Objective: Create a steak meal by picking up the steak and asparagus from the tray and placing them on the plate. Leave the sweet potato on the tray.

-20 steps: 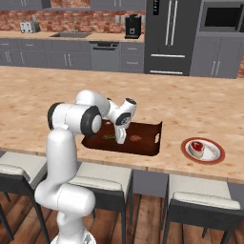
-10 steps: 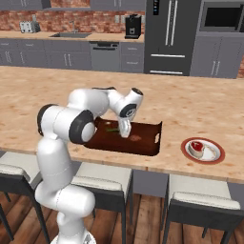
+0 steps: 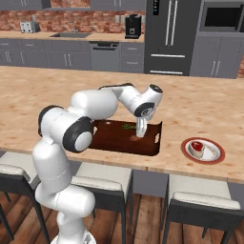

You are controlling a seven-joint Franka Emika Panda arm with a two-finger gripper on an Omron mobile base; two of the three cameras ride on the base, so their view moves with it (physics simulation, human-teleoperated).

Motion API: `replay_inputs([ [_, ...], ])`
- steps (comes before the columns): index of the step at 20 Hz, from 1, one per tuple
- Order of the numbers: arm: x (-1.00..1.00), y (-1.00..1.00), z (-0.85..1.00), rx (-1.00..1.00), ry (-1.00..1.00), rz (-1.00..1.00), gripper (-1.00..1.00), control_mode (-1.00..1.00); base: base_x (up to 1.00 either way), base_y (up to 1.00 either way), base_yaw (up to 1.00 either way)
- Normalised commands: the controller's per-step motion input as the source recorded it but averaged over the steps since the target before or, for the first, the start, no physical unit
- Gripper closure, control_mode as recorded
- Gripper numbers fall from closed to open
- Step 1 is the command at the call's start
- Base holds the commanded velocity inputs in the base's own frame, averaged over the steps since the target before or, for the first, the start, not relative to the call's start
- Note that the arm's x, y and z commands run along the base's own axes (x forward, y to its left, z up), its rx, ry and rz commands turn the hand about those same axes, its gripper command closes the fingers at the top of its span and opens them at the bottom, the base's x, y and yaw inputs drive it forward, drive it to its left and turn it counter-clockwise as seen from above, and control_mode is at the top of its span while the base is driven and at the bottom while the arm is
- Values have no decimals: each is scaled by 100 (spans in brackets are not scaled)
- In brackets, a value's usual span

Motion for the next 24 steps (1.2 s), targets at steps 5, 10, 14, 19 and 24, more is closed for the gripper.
replay_inputs([
  [5, 0, -90, 15, 0, 5, -54, 100, -100, 0, 0, 0],
  [10, 0, -77, 0, 0, 4, -59, 100, -100, 0, 0, 0],
  [14, 0, -63, 0, -2, 1, -54, 100, -100, 0, 0, 0],
  [19, 0, -62, 0, -5, 1, -43, 100, -100, 0, 0, 0],
  [24, 0, -58, -12, -3, 0, -45, 100, -100, 0, 0, 0],
])
